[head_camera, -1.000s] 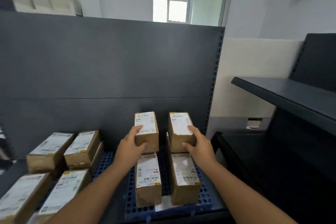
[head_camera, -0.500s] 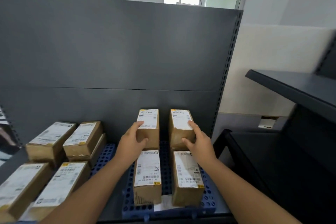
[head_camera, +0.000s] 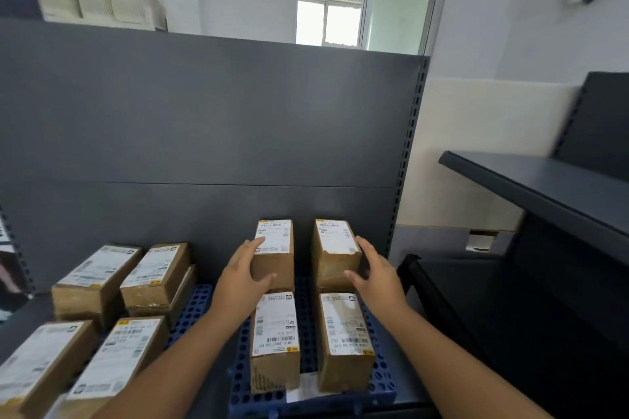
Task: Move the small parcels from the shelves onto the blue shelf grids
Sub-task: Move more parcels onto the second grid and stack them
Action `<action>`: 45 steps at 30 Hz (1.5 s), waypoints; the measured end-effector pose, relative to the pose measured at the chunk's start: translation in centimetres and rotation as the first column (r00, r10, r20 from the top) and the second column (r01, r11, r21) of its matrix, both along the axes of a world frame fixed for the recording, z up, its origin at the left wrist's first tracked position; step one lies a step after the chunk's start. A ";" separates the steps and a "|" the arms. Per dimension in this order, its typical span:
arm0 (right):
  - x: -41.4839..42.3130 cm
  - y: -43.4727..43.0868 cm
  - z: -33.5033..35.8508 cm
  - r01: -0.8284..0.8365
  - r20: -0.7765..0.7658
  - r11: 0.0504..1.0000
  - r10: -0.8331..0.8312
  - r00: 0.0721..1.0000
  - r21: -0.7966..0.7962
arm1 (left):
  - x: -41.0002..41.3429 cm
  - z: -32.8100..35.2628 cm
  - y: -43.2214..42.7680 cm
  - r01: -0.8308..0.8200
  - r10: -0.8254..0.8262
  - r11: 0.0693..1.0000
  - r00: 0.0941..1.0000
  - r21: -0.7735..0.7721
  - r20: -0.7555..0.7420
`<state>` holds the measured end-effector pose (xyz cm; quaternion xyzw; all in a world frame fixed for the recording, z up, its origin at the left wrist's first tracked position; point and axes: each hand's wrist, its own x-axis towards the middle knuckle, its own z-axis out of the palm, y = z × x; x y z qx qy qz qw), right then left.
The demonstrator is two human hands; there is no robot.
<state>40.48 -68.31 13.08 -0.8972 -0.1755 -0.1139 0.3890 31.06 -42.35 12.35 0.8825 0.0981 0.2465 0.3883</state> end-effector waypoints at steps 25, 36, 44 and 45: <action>-28.6 -20.7 1.1 0.638 0.065 0.770 -0.637 0.768 0.019 | -8.8 2.3 -22.4 0.697 -0.710 0.695 0.703 0.178 0.018; -53.1 -36.6 -0.4 0.948 0.100 0.318 -0.943 0.319 -0.024 | -22.4 1.2 -44.4 0.938 -0.952 0.299 0.306 0.173 -0.016; -72.0 -45.4 0.1 0.997 0.044 0.032 -0.998 0.035 -0.070 | -36.5 1.2 -58.6 0.987 -0.996 0.049 0.059 0.155 -0.064; -74.1 -46.3 0.2 0.997 0.042 -0.003 -0.999 0.001 -0.075 | -38.2 1.1 -60.0 0.988 -0.998 0.023 0.031 0.152 -0.048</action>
